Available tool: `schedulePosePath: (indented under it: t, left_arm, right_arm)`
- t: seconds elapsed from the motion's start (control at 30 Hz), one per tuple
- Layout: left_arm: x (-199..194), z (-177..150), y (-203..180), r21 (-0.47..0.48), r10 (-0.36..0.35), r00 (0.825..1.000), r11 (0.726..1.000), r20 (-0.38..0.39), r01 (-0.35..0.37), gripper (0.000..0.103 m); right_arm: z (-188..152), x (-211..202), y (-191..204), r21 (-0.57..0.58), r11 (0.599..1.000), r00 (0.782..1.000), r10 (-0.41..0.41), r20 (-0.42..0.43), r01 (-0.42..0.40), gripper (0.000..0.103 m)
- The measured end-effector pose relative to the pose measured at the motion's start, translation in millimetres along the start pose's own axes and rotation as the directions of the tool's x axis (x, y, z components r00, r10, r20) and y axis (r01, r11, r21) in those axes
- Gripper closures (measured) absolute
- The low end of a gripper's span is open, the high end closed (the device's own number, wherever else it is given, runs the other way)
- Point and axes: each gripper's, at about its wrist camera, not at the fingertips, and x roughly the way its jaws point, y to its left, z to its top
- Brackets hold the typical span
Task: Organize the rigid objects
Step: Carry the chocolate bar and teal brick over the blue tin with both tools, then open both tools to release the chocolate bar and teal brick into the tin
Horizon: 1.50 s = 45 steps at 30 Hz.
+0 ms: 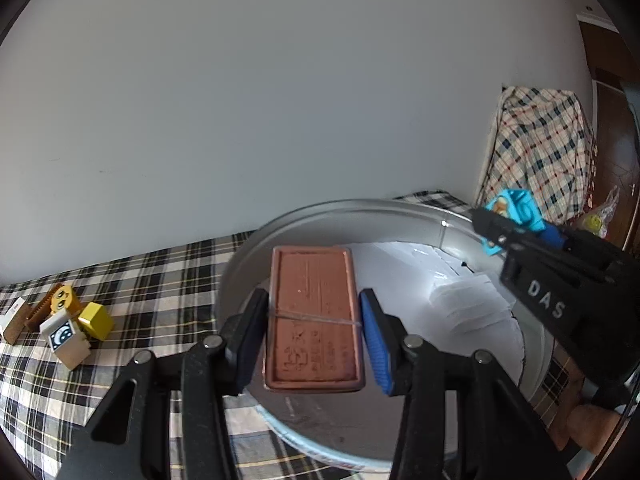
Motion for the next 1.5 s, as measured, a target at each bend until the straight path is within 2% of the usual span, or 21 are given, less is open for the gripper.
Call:
schedulePosePath:
  t: [0.2, 0.53, 0.87, 0.9, 0.93, 1.0, 1.1, 1.2, 1.33, 1.5]
  left_arm:
    - [8.6, -1.2, -13.4, 0.032, -0.019, 1.0, 0.999, -0.025, 0.02, 0.057]
    - [21.9, 0.2, -13.3, 0.014, -0.011, 0.995, 1.0, -0.098, 0.013, 0.057]
    - [23.8, 0.1, -17.0, 0.029, 0.003, 0.993, 1.0, -0.115, 0.0, 0.056]
    - [22.7, 0.3, -17.1, 0.031, 0.004, 0.994, 1.0, -0.112, -0.001, 0.049]
    - [20.6, 0.3, -18.3, 0.036, 0.003, 0.995, 0.999, -0.103, 0.0, 0.036]
    - [14.8, 0.2, -19.9, 0.049, 0.01, 0.997, 0.999, -0.075, -0.006, 0.021]
    - [4.4, 1.5, -23.9, 0.082, 0.029, 0.999, 0.996, -0.02, -0.027, 0.003]
    - [-4.0, 5.1, -20.9, 0.073, 0.031, 0.999, 0.997, 0.017, -0.032, 0.0]
    - [-5.5, 6.3, -15.2, 0.056, 0.033, 0.999, 0.998, 0.007, -0.033, 0.0]
    - [-9.1, 2.9, -8.4, 0.051, 0.068, 0.998, 0.996, 0.007, -0.068, 0.0]
  right_arm:
    - [-3.9, 5.4, 7.3, -0.023, 1.0, 0.999, 0.014, -0.038, -0.015, 0.069]
    - [-11.4, 19.5, 10.3, -0.028, 0.999, 0.992, 0.032, -0.119, -0.036, 0.069]
    - [-14.6, 23.7, 13.3, -0.018, 0.997, 0.986, 0.07, -0.149, -0.073, 0.069]
    - [-14.4, 25.3, 12.9, -0.007, 0.996, 0.984, 0.086, -0.158, -0.089, 0.067]
    - [-14.2, 26.1, 12.3, 0.004, 0.996, 0.982, 0.094, -0.165, -0.095, 0.063]
    - [-12.9, 23.2, 8.0, 0.042, 0.993, 0.982, 0.112, -0.151, -0.106, 0.039]
    - [-7.4, 12.1, -0.6, 0.078, 0.993, 0.992, 0.096, -0.085, -0.089, 0.029]
    - [-3.0, 3.2, -10.8, 0.123, 0.989, 0.996, 0.086, -0.027, -0.082, 0.027]
    - [-1.6, 2.5, -20.0, 0.164, 0.985, 0.998, 0.061, -0.006, -0.059, 0.027]
    - [-0.2, -5.9, -27.3, 0.174, 0.984, 0.999, 0.025, 0.044, -0.032, 0.027]
